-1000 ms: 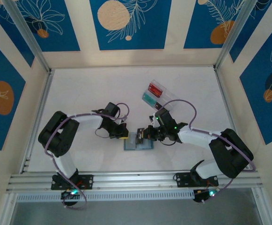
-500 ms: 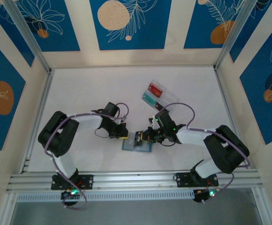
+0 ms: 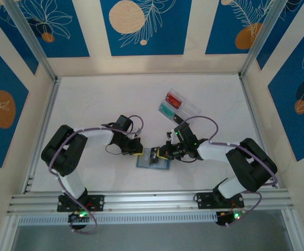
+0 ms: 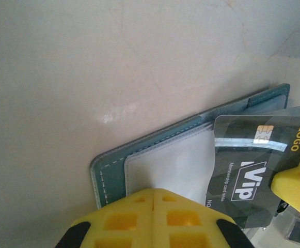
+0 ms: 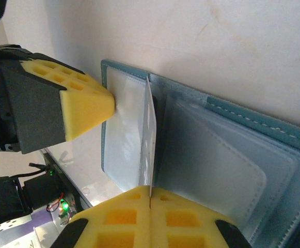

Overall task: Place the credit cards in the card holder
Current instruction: Insert the credit card into the card slot.

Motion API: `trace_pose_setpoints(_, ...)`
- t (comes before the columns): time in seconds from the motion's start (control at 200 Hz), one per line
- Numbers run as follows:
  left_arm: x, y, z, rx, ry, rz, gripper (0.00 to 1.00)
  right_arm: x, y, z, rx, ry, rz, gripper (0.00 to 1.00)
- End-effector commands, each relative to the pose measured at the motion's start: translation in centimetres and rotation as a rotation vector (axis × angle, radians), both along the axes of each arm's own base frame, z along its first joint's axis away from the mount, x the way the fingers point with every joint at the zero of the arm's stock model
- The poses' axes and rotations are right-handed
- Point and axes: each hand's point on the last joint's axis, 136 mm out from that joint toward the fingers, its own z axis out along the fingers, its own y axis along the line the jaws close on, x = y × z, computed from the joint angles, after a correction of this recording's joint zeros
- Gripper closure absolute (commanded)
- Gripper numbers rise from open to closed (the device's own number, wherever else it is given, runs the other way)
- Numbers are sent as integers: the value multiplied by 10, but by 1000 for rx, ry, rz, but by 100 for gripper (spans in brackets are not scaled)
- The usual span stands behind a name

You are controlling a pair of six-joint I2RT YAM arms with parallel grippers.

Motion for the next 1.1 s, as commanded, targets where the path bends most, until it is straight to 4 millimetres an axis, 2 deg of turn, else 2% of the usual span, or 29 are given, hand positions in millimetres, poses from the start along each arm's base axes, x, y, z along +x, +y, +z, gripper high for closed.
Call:
trace_pose_setpoints(0.0, -16, 20, -21, 93, 73, 21, 100, -16, -4, -14, -17, 73, 15, 100)
trace_pose_setpoints(0.25, -16, 21, -21, 93, 72, 21, 100, -22, -7, -23, -47, 102, 31, 100)
trace_pose_setpoints(0.625, -20, 23, -23, 97, 78, 26, 100, -13, 2, -28, -49, 108, 34, 100)
trace_pose_setpoints(1.095, -28, 21, -26, 83, 88, 42, 100, -7, 27, -31, -67, 101, 49, 100)
